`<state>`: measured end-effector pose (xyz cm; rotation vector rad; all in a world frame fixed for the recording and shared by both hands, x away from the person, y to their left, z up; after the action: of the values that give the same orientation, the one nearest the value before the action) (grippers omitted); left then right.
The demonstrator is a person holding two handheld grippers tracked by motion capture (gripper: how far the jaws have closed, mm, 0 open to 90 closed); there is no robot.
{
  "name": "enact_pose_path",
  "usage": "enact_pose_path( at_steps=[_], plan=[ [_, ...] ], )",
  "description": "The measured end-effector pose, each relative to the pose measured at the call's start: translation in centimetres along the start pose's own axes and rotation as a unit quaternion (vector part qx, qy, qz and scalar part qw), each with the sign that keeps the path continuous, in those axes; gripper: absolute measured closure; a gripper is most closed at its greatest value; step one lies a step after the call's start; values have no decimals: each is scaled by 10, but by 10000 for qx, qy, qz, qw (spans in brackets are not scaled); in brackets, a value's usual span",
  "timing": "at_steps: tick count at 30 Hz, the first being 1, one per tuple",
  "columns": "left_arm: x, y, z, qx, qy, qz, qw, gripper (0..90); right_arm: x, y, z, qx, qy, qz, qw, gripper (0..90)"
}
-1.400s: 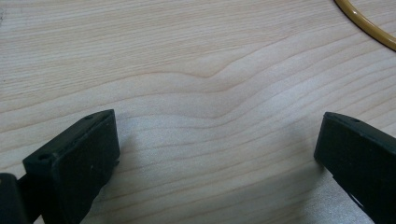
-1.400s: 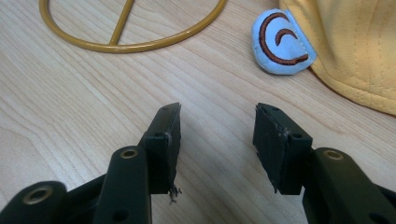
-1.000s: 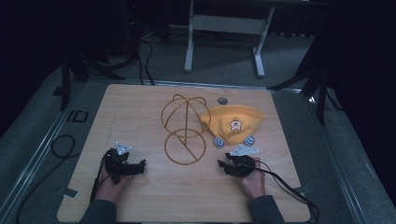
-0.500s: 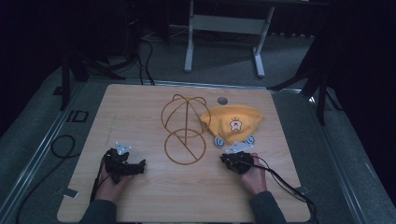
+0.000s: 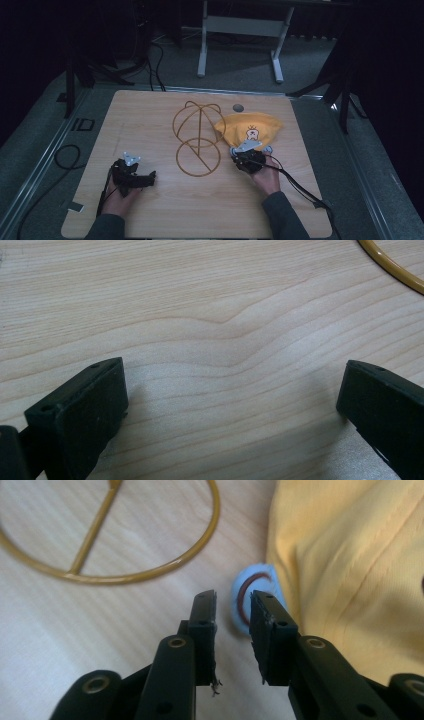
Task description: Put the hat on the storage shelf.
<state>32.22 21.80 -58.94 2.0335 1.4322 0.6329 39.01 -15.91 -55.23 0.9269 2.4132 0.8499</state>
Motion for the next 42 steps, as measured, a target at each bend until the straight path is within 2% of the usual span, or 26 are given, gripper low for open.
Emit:
enact_pose_path(
  at_steps=[5,10,11,13,17,20,25,32,37,42],
  plan=[
    [0,0,0,-1,-4,0,10000,2,-1,8,10,104,-114,-112,9998,677],
    [0,0,0,-2,-4,-1,10000,2,-7,6,24,330,-131,-33,9994,652],
    [0,0,0,6,0,3,10000,2,-9,5,28,403,-107,13,9991,665],
    [0,0,0,-2,-3,4,10000,2,-10,5,28,406,-119,14,9991,676],
    [0,0,0,-2,-4,0,10000,2,-13,5,30,427,-77,189,9989,726],
    [0,0,0,-1,-4,0,10000,2,-15,6,30,461,-61,176,9988,782],
    [0,0,0,-1,-5,0,10000,2,-21,8,28,572,145,258,9979,831],
    [0,0,0,2,-8,9,10000,2,-23,11,21,836,275,-32,9961,835],
    [0,0,0,2,-8,9,10000,2,-27,13,13,907,388,-196,9949,835],
    [0,0,0,2,-8,9,10000,2,-30,17,3,848,495,-171,9950,837]
  ],
)
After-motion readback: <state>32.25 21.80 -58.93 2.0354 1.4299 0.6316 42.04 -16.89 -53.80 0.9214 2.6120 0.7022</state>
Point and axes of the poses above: each handheld gripper's, and its own axes: z roughly forward along the jaws, y roughly out of its top, x roughly to its left, the point moved 3 cm from there along z, roughly forward along the jaws, and after that the axes turned 4 degrees about z, right-handed, at the moved point
